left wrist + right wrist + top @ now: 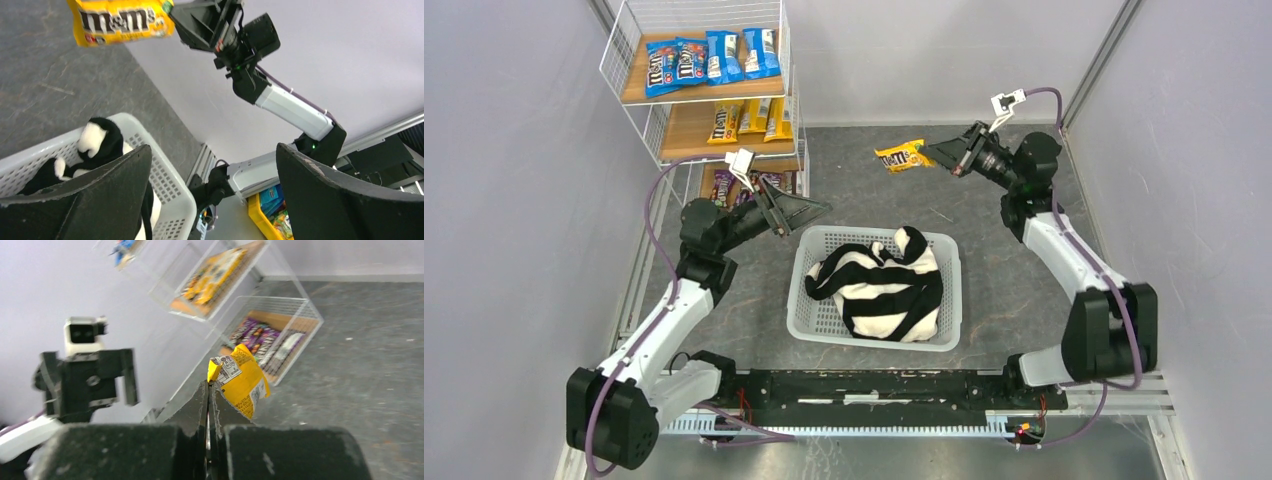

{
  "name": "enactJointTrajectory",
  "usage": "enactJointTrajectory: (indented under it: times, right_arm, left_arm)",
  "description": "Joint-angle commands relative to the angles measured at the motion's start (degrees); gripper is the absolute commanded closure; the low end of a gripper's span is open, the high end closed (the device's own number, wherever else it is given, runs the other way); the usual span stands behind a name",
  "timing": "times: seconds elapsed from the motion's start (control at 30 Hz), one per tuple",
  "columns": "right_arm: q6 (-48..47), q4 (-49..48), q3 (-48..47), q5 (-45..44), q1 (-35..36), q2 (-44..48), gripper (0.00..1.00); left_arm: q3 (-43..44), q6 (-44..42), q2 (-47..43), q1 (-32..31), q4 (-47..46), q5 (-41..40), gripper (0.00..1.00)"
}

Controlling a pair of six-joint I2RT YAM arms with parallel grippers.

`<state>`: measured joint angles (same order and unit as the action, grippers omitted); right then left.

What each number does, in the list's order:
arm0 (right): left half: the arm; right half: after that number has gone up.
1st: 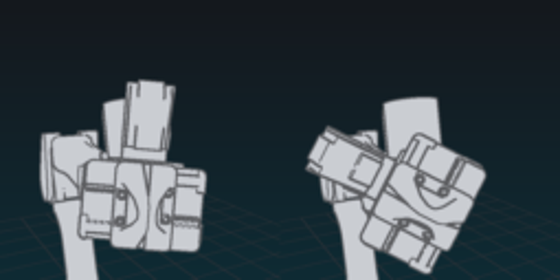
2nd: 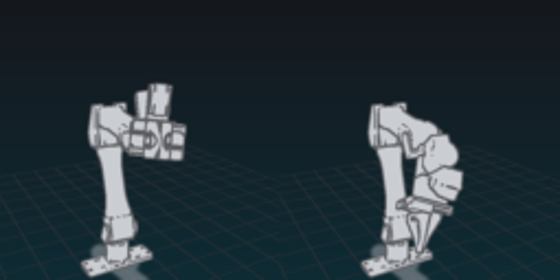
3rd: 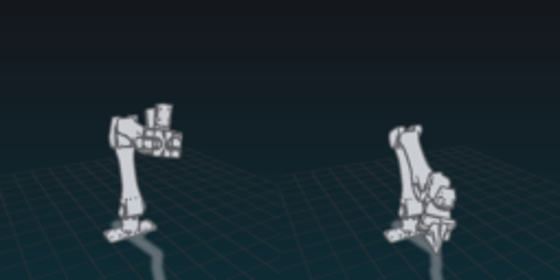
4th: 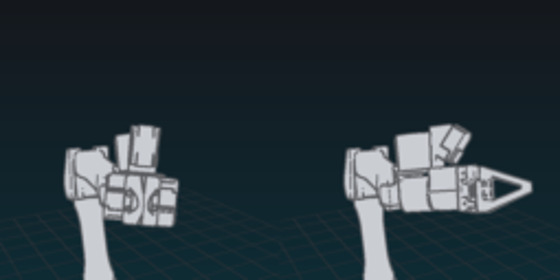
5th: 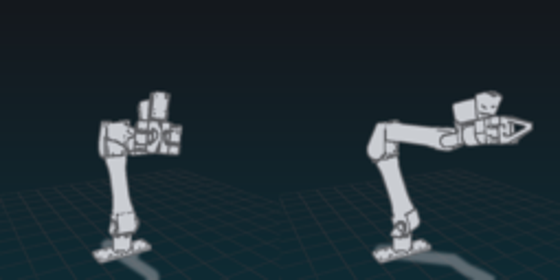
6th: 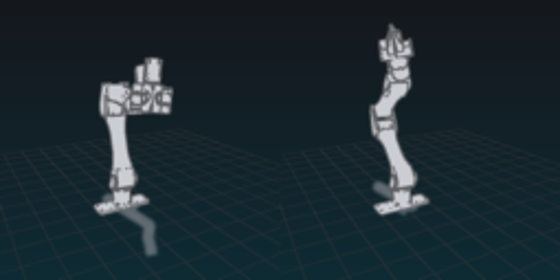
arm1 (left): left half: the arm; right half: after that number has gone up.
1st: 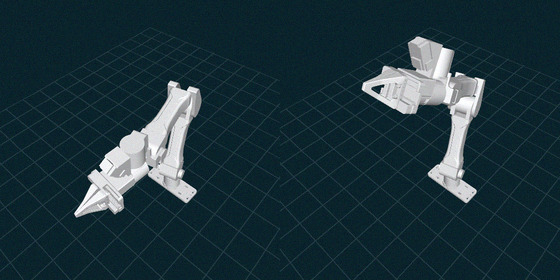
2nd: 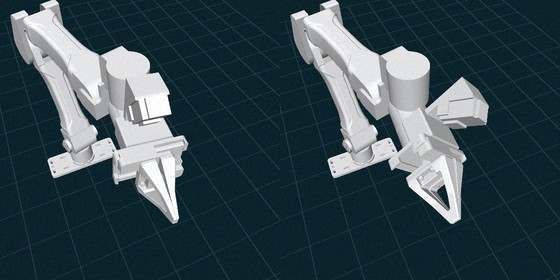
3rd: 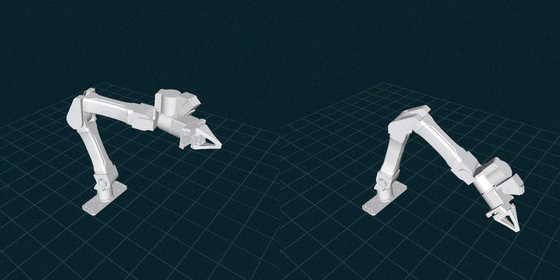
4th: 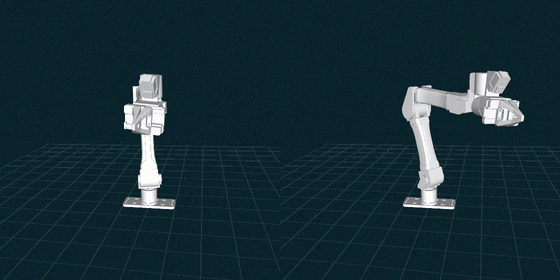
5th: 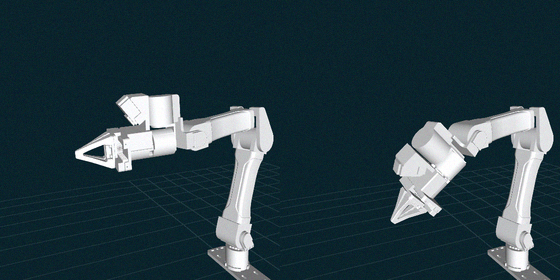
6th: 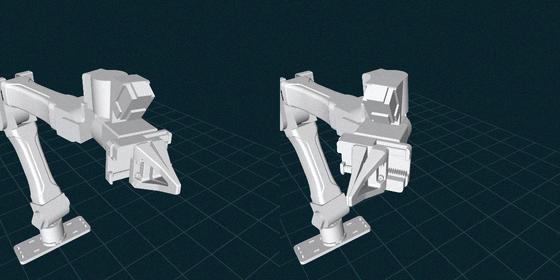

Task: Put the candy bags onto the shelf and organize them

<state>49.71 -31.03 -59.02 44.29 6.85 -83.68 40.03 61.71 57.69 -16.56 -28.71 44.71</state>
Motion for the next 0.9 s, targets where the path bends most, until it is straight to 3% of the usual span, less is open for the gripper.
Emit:
enactJointTrajectory:
  times: [0.0,0.3,0.4,0.63,0.73,0.87]
  right_arm:
    - [5.2,-1.8,2.2,5.5,2.5,9.0,1.00]
    - [12.4,-2.0,0.2,4.3,11.1,19.1,1.00]
    - [15.6,-4.5,0.4,3.3,13.1,20.0,1.00]
    - [19.2,-7.2,0.8,1.4,15.7,21.4,1.00]
    - [19.5,-7.1,1.4,0.7,15.9,21.4,1.00]
    - [21.0,-9.1,2.9,0.4,16.0,21.1,1.00]
  left_arm:
    - [-3.4,5.0,-1.7,-2.7,-19.8,-4.9,0.00]
    - [-5.3,5.1,-1.4,-5.1,-26.8,-11.3,0.00]
    - [-5.3,6.5,-0.2,-6.8,-31.9,-10.1,0.00]
    - [-4.7,6.2,1.2,-11.1,-32.2,-9.6,0.02]
    - [-4.0,5.1,1.2,-12.9,-31.4,-9.8,0.11]
    - [-4.2,4.6,0.1,-13.1,-29.0,-11.9,0.37]
